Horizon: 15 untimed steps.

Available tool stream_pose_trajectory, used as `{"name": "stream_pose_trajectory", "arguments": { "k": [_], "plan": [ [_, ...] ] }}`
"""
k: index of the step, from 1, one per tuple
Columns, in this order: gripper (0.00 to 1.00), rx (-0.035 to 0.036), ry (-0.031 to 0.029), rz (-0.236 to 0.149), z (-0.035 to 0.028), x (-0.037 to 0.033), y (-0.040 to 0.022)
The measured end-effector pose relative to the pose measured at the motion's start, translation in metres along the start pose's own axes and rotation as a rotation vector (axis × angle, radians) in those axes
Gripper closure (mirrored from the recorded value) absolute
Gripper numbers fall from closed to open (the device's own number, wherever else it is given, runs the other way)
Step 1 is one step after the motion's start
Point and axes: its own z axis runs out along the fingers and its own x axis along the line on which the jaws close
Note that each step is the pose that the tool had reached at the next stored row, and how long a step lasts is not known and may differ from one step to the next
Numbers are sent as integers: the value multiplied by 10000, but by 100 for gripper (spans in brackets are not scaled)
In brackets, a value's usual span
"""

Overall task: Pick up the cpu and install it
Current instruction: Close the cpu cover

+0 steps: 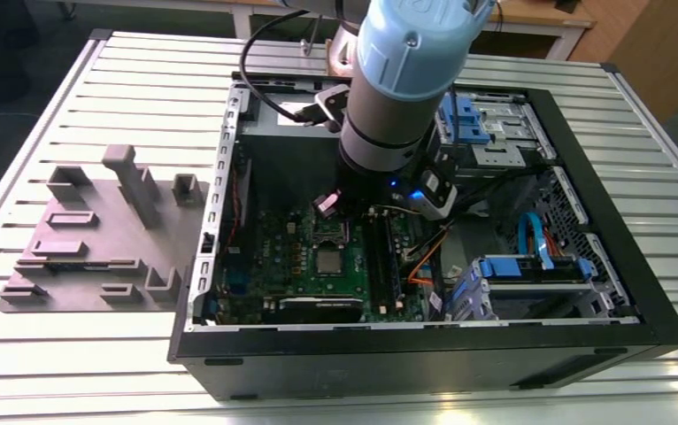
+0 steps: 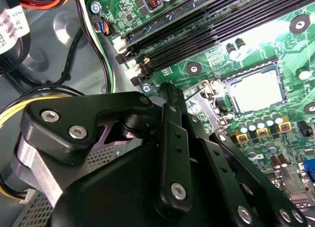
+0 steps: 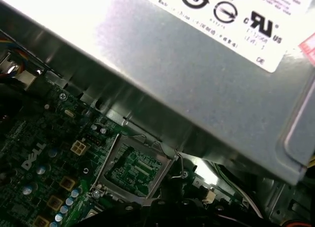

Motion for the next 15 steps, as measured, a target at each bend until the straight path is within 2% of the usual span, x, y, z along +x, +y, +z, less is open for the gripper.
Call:
{"name": "stream_pose_trajectory", "arguments": {
  "k": [3, 4, 15],
  "plan": [
    [90, -2, 4, -30, -32, 4, -4],
    [90, -6, 6, -50, -78, 9, -10],
    [90, -9, 7, -54, -114, 11, -11]
  ]
}}
